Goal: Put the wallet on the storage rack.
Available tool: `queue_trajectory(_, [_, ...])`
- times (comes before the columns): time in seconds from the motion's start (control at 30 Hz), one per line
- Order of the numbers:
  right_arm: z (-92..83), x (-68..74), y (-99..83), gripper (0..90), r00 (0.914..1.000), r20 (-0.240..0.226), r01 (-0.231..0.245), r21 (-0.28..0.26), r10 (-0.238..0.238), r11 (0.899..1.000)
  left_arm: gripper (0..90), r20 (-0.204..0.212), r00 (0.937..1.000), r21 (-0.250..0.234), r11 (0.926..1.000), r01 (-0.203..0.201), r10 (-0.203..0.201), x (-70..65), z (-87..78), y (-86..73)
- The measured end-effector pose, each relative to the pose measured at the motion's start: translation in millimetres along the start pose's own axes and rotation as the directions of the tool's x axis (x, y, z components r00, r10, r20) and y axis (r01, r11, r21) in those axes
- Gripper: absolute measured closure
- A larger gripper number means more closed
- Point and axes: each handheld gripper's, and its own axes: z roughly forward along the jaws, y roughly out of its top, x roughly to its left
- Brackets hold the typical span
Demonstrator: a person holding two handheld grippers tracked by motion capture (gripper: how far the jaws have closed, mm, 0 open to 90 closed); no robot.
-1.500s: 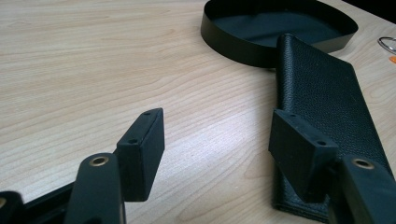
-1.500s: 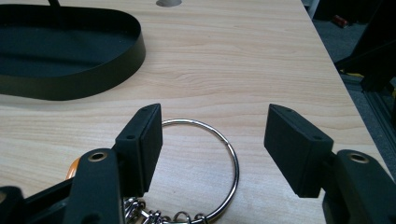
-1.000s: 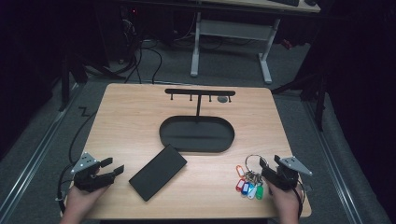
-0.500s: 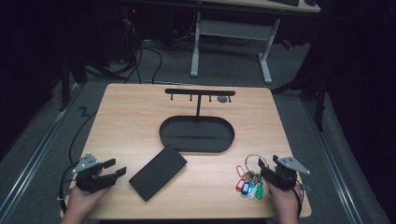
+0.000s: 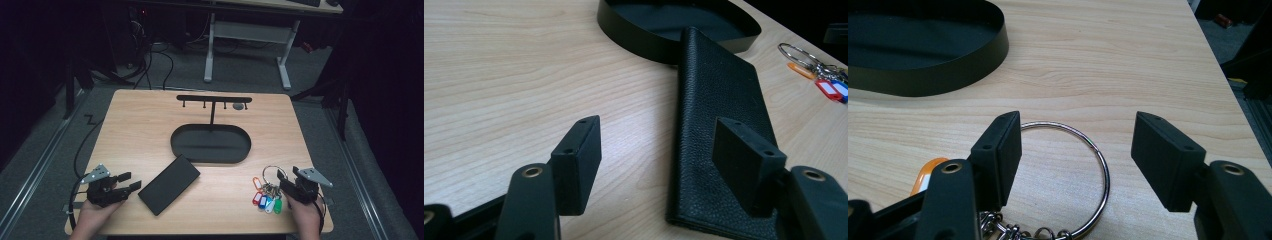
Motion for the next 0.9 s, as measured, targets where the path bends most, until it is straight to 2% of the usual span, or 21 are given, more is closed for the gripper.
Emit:
queue_trajectory(0.13, [0.8,0.6,-0.1,36.9,1.0000,-0.001,0.001,0.002,-0.001,1.000,36.7,0.019,0.9998,0.015,0.9999,-0.002,0.002,-2.0,4.8,-0.3])
queue_trajectory(0.37, [1.2,1.0,-0.3,37.0,1.0000,-0.005,0.004,0.006,-0.004,1.000,36.3,0.076,0.9971,0.055,0.9985,0.001,-0.005,-6.5,19.0,-0.8])
queue_trajectory(0.53, [1.7,0.9,-0.4,37.1,1.0000,-0.006,0.005,0.006,-0.005,1.000,35.7,0.083,0.9964,0.072,0.9973,0.011,-0.017,-7.8,24.9,-1.1])
queue_trajectory(0.73, [1.8,2.0,0.0,37.3,0.9999,-0.010,0.013,0.003,-0.013,1.000,35.2,0.071,0.9974,0.102,0.9948,-0.006,-0.001,-9.4,33.7,0.3])
queue_trajectory(0.9, [-2.2,2.5,-0.2,37.4,0.9998,-0.010,0.016,-0.004,-0.016,1.000,33.8,0.077,0.9968,0.148,0.9884,-0.032,0.021,-18.2,43.4,0.3])
